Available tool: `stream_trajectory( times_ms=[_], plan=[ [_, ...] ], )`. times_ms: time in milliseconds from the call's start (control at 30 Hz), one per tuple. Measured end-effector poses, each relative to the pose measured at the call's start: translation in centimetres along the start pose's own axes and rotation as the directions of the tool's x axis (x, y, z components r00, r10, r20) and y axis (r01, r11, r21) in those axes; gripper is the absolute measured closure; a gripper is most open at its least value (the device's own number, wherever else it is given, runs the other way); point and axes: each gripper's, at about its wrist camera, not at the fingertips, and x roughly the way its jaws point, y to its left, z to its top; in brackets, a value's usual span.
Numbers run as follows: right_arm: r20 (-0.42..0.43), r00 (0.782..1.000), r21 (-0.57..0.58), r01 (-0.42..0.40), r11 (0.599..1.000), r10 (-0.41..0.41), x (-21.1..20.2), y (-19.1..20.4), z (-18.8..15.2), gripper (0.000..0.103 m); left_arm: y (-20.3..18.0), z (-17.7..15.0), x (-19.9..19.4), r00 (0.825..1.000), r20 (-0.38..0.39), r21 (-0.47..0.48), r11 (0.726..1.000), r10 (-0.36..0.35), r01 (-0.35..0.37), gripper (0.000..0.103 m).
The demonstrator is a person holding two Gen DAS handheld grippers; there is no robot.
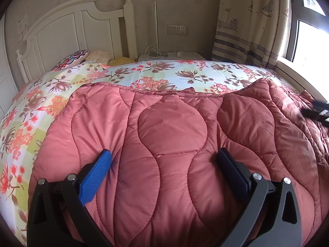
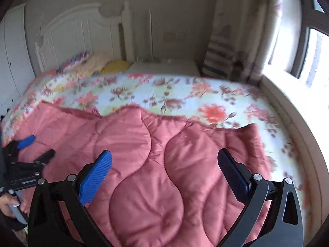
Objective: Fold large clothes
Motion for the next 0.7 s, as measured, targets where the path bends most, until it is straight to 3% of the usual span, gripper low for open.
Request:
stream_trajectory(
  times_ms=[33,133,233,300,400,467,533,633,667,700],
  plan=[
    [-0.065,0.998,0.009,-0.010,1.000,0.010,2.4,0.1,-0.2,0.004,0.1,0.0,0.0,1.000,0.003,-0.003,1.000,-0.002,0.002,0.002],
    [-0.060,0.998,0.034,-0.030,0.999,0.032,3.1,-0.1,0.0,0.004,0.2,0.1,0.0,1.000,-0.011,-0.004,1.000,-0.004,0.004,0.002],
    [-0.053,0.998,0.022,-0.016,1.000,0.017,3.2,0.2,-0.2,0.004,0.2,1.6,-0.6,0.995,-0.097,-0.013,1.000,-0.015,0.013,0.002],
    [-0.051,0.999,0.025,-0.019,0.999,0.021,3.2,0.2,-0.3,0.004,0.5,3.8,-2.5,0.993,-0.053,-0.049,0.994,-0.102,0.100,0.002],
    [-0.051,0.999,0.022,-0.016,1.000,0.017,3.2,0.2,-0.4,0.004,0.1,7.8,-2.8,0.998,0.001,-0.004,0.998,-0.066,0.066,0.002],
    [-0.051,0.998,0.025,-0.021,0.999,0.022,3.1,0.2,-0.4,0.004,0.0,9.8,-0.8,0.999,-0.024,0.009,0.999,-0.047,0.047,0.002],
    [-0.050,0.999,0.025,-0.021,0.999,0.022,3.3,0.1,-0.4,0.004,0.6,11.2,2.9,0.995,-0.105,-0.006,1.000,-0.002,0.001,0.002],
    [-0.049,0.999,0.025,-0.022,0.999,0.023,3.3,0.1,-0.4,0.004,1.8,10.1,8.7,0.970,-0.235,0.002,0.998,0.060,-0.061,0.002],
    [-0.049,0.998,0.027,-0.026,0.999,0.027,3.3,0.1,-0.4,0.004,2.5,8.9,10.5,0.959,-0.279,-0.002,0.998,0.055,-0.058,0.002],
    [-0.046,0.998,0.031,-0.036,0.999,0.037,3.1,0.0,-0.5,0.004,3.6,8.2,11.2,0.960,-0.279,-0.079,0.997,-0.021,-0.001,0.002]
  ],
)
